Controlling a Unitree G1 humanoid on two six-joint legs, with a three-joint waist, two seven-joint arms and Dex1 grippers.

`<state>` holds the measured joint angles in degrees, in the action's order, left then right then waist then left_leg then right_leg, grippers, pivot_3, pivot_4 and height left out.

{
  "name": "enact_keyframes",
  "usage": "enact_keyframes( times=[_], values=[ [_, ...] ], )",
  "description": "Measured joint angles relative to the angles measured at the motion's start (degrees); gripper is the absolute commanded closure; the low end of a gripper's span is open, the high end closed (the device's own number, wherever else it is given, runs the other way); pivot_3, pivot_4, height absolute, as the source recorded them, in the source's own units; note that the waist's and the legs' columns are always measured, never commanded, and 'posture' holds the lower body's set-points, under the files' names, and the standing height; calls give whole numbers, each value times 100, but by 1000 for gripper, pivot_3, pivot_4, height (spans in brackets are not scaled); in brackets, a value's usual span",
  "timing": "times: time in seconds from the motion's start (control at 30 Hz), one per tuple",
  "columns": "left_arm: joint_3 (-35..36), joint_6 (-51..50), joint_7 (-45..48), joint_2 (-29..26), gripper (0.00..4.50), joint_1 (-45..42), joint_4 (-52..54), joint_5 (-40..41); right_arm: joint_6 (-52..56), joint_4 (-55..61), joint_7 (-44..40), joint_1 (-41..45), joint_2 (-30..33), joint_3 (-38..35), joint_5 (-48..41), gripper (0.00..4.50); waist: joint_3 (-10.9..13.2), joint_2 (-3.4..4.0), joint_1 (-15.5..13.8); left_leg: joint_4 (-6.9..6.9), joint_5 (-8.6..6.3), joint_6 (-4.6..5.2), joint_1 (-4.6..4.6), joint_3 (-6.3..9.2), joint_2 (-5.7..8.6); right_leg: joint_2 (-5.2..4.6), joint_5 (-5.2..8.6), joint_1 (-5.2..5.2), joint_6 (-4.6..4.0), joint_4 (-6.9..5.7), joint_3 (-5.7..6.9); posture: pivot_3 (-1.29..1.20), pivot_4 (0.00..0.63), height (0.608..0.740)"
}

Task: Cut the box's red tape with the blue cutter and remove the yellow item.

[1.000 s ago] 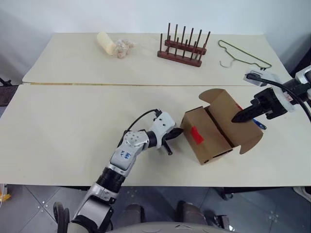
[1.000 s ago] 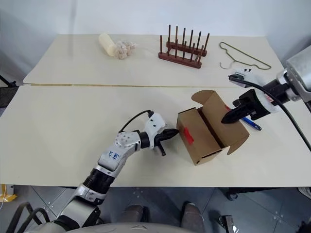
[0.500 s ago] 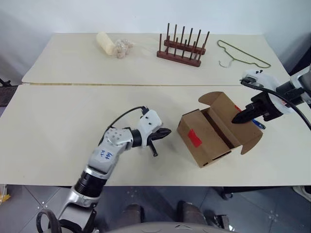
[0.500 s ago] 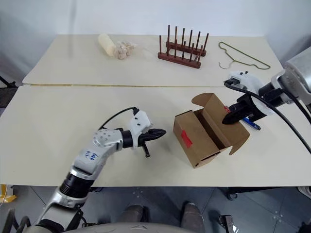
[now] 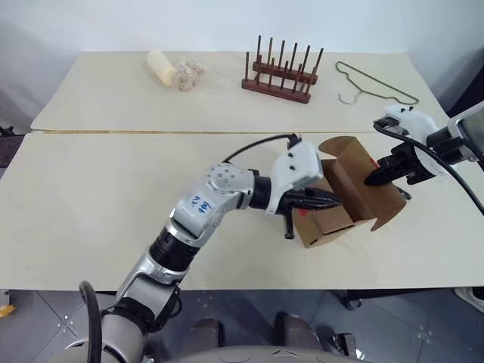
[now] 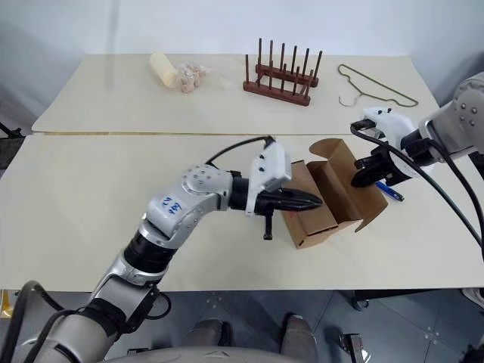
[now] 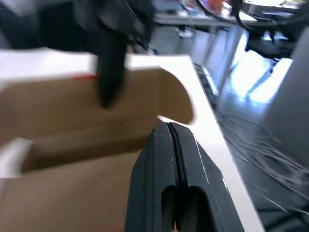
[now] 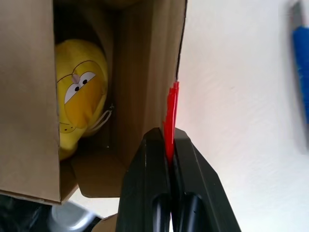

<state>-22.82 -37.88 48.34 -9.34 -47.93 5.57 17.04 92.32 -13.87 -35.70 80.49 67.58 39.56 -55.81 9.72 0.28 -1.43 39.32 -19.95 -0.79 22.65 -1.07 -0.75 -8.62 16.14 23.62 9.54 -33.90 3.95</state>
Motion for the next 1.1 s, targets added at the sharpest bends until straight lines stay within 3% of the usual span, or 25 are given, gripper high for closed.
enact_keyframes(
  times=[0.13,0.37,0.47,0.97,1.1],
  values=[
    [-375,367,-150,188,4500,-32,-607,-466,0,-55,757,-80,-7,-166,-669,4484,1,-1,-6,4,0,0,2,0,0,0,0,0,0,0,0,0,150,740],
    [-410,313,-314,142,4500,-28,-603,-610,-3,-204,1661,-264,43,-427,-1422,4484,0,-1,-22,20,-1,2,2,0,-1,-1,0,-4,0,-9,0,0,150,740],
    [-478,144,-262,-122,4500,-20,-386,-622,-13,-219,1826,-332,93,-495,-1573,4484,0,-1,-10,27,-1,2,-1,0,-6,1,0,-7,0,-18,-1,0,150,740],
    [338,-853,-518,-1124,4500,1263,687,-406,-2,-238,594,-608,152,-429,-130,4484,-4,0,-68,81,-10,20,-31,-1,-2,-1,-6,-48,-8,-48,-23,0,150,740],
    [393,-1189,-876,-1103,4500,1641,512,-441,-2,-209,442,-811,-72,-492,37,4484,-2,-2,-48,77,-9,18,8,-6,-3,0,-7,8,-5,-63,-26,0,150,740]
  ],
)
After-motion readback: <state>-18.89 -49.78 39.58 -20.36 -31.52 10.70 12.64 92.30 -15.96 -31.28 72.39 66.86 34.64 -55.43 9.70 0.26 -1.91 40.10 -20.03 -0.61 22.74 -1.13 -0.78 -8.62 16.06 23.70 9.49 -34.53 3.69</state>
